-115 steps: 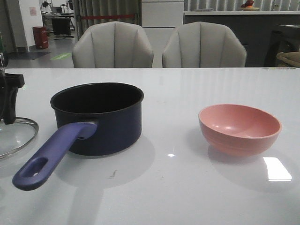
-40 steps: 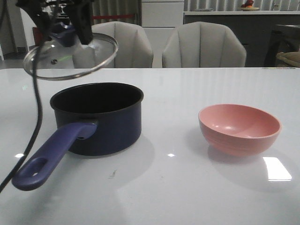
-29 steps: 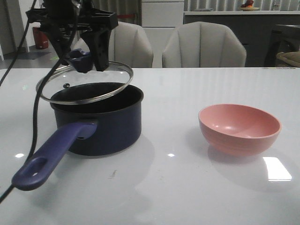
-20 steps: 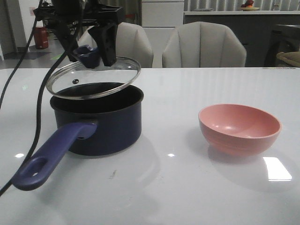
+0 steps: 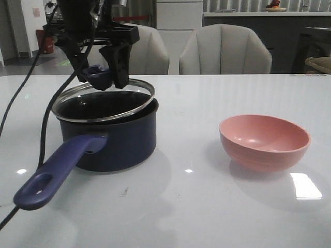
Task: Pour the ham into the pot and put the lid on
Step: 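Lift the glass lid and lower it onto the saucepan with the left gripper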
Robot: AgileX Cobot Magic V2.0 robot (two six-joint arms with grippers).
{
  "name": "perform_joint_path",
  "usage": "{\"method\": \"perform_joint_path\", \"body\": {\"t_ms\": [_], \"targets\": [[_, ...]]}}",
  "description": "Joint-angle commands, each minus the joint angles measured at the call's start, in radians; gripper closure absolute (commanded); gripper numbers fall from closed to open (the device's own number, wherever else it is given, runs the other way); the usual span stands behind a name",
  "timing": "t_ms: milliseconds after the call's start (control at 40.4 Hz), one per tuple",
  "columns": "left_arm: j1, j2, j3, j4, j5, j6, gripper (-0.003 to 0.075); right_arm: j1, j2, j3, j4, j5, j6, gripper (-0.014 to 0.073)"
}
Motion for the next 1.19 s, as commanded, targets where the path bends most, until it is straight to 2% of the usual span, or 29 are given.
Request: {"method": "perform_joint_path", "body": {"t_ms": [0, 396, 817, 1164], "targets": [[-0.007, -0.058, -0.036, -0.011, -0.031, 0.001, 0.0334, 0.003, 0.005, -0.026, -0.003, -0.084, -0.008, 0.0438], [-0.007, -0.043, -0.036, 0.002, -0.053, 0.001, 0.0329, 0.003, 0.005, -0.026, -0.003, -0.084, -0.008, 0.0438], [-0.007, -0.043, -0.036, 0.002, -0.06, 0.001, 0.0145, 0.003, 0.005, -0.026, -0.003, -0.084, -0.008, 0.0438], [-0.007, -0.054, -0.053, 0.002, -0.008, 0.001, 0.015, 0.003, 0.005, -0.026, -0.003, -0.084, -0.008, 0.0438]]}}
